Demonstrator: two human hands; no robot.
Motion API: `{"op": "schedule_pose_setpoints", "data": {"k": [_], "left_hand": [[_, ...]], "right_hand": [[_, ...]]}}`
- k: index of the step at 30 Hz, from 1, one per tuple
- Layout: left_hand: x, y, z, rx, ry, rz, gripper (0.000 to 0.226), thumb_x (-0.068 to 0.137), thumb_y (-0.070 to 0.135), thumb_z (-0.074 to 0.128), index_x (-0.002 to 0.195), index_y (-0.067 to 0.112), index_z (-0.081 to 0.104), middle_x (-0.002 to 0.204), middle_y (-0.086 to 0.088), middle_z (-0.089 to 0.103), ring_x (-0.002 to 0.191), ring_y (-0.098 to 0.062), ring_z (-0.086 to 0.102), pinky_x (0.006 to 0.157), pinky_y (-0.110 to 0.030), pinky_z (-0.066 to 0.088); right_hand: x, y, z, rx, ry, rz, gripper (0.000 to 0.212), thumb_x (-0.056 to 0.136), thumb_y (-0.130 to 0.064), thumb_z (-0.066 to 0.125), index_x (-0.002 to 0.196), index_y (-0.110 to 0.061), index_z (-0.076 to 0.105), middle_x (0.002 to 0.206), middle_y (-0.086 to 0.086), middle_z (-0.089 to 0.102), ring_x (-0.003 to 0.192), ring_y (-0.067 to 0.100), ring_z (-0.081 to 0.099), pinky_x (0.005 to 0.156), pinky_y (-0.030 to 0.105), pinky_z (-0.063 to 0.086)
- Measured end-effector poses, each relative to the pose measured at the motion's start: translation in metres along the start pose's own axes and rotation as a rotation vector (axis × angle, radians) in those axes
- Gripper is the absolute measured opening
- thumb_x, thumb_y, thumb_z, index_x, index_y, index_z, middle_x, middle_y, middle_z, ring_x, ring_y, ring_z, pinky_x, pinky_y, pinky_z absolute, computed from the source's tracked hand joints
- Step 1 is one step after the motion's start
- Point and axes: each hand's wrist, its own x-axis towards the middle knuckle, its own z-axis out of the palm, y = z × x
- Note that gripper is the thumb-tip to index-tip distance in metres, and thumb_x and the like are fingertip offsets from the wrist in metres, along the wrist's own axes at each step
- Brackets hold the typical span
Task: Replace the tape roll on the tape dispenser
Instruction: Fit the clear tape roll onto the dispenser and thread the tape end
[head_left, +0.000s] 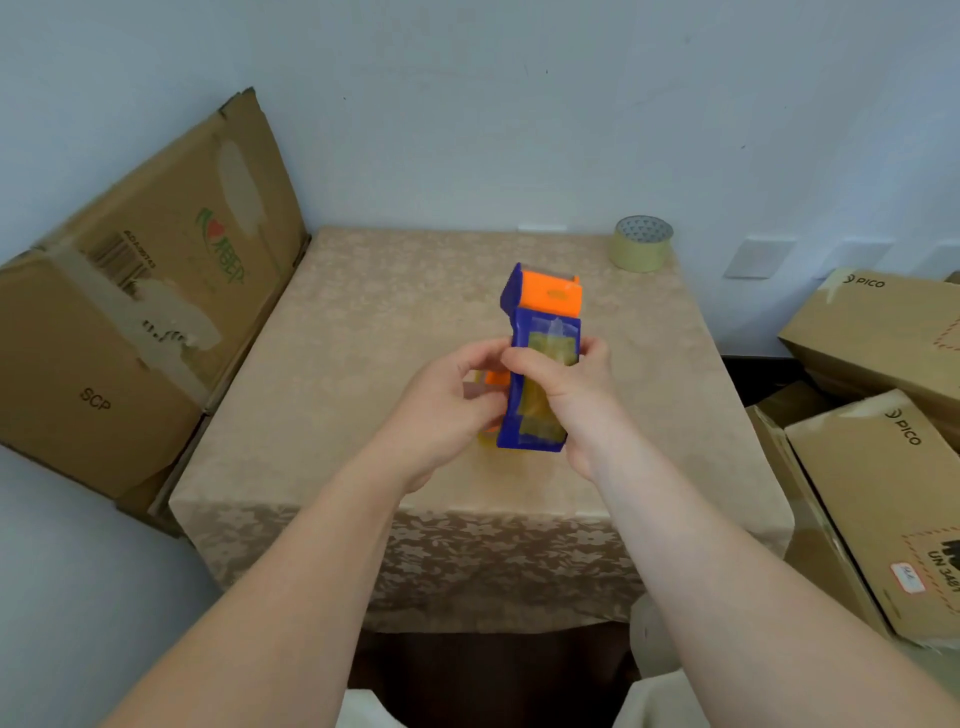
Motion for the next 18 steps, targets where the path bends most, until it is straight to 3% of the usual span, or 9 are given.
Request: {"op": "schedule_pose_setpoints", "data": {"k": [3, 5, 8, 9, 11, 14, 18], "left_hand": [[-0.002, -0.002, -0.003, 0.119, -0.104, 0.033, 0.068, 0.079, -0.009, 0.056, 0.124, 0.042, 0.047, 0.116, 0.019, 0.059, 0.107, -0.009, 0.060, 0.082, -0.020, 0.054], [-0.003, -0.002, -0.005, 0.217, -0.178, 0.046, 0.078, 0.073, -0.008, 0.061, 0.127, 0.043, 0.040, 0.122, 0.021, 0.054, 0.105, -0.006, 0.059, 0.083, -0.012, 0.048], [-0.004, -0.003, -0.006, 0.428, -0.214, 0.102, 0.084, 0.068, -0.009, 0.066, 0.138, 0.029, 0.039, 0.131, 0.018, 0.048, 0.111, -0.001, 0.054, 0.090, -0.004, 0.038], [-0.003, -0.005, -0.006, 0.537, -0.179, 0.140, 0.082, 0.067, -0.005, 0.068, 0.138, 0.025, 0.042, 0.133, 0.016, 0.050, 0.118, -0.003, 0.052, 0.094, -0.006, 0.037], [-0.001, -0.010, -0.008, 0.774, -0.072, 0.213, 0.075, 0.065, 0.005, 0.072, 0.135, 0.022, 0.049, 0.136, 0.006, 0.055, 0.124, -0.012, 0.051, 0.098, -0.016, 0.036], [0.002, -0.016, -0.008, 0.919, 0.016, 0.270, 0.064, 0.069, 0.010, 0.070, 0.129, 0.023, 0.052, 0.133, 0.000, 0.056, 0.122, -0.020, 0.051, 0.097, -0.024, 0.036], [0.000, -0.012, -0.006, 0.880, 0.105, 0.339, 0.053, 0.068, 0.008, 0.069, 0.119, 0.018, 0.060, 0.121, -0.002, 0.064, 0.112, -0.020, 0.056, 0.087, -0.017, 0.034]], "right_hand": [[0.002, -0.002, -0.003, 0.003, 0.025, 0.010, 0.062, 0.055, -0.027, 0.080, 0.104, -0.023, 0.044, 0.103, 0.004, 0.068, 0.085, 0.024, 0.072, 0.075, 0.051, 0.059], [0.003, -0.004, -0.007, 0.104, 0.009, 0.065, 0.053, 0.063, -0.022, 0.076, 0.108, -0.014, 0.051, 0.095, 0.006, 0.069, 0.073, 0.022, 0.072, 0.063, 0.042, 0.060], [0.003, -0.006, -0.011, 0.290, -0.061, 0.184, 0.013, 0.075, -0.025, 0.064, 0.084, -0.016, 0.059, 0.067, 0.001, 0.063, 0.050, 0.017, 0.063, 0.051, 0.025, 0.052], [0.004, -0.007, -0.012, 0.334, -0.068, 0.217, 0.010, 0.078, -0.026, 0.062, 0.076, -0.018, 0.056, 0.060, -0.002, 0.059, 0.047, 0.016, 0.060, 0.050, 0.023, 0.051], [0.006, -0.008, -0.015, 0.396, -0.081, 0.257, 0.017, 0.079, -0.028, 0.059, 0.066, -0.020, 0.052, 0.054, -0.004, 0.057, 0.046, 0.016, 0.057, 0.053, 0.022, 0.049], [0.005, -0.008, -0.016, 0.448, -0.104, 0.313, 0.020, 0.080, -0.032, 0.057, 0.066, -0.018, 0.058, 0.062, 0.001, 0.064, 0.056, 0.020, 0.062, 0.066, 0.030, 0.053], [0.006, -0.008, -0.021, 0.421, -0.143, 0.312, 0.037, 0.083, -0.035, 0.052, 0.065, -0.010, 0.072, 0.073, 0.009, 0.071, 0.067, 0.026, 0.066, 0.086, 0.041, 0.052]]}}
